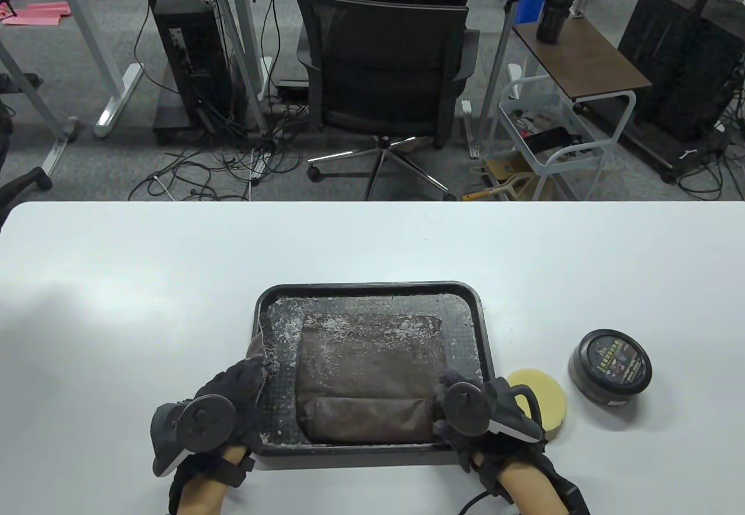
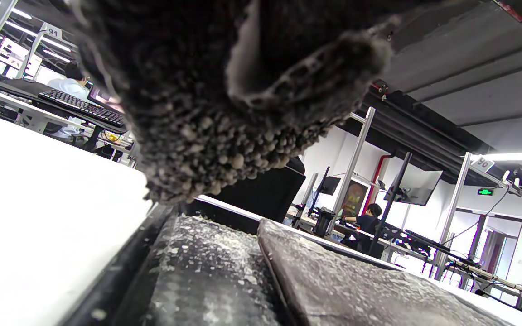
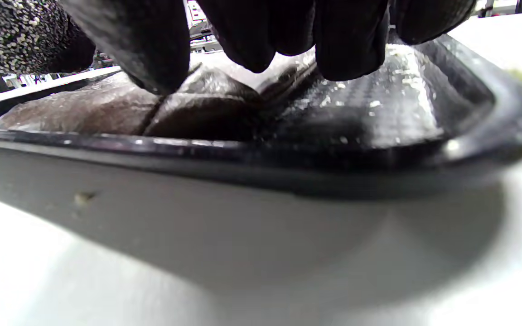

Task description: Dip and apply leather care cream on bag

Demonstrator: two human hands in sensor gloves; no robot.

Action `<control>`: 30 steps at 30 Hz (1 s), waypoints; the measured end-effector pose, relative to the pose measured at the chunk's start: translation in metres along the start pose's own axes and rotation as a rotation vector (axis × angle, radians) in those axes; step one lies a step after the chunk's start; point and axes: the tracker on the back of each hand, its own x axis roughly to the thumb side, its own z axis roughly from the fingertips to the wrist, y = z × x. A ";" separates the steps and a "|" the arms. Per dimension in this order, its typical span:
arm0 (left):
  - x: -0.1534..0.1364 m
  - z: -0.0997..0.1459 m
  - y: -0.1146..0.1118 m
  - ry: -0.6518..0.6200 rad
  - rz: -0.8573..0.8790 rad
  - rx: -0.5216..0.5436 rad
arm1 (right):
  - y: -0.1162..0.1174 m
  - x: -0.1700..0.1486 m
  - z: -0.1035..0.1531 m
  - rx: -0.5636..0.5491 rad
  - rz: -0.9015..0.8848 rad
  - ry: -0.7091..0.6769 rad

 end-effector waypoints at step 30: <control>0.185 -0.080 -0.087 -0.335 -0.082 -0.103 | 0.017 -0.018 -0.005 0.131 -0.289 0.011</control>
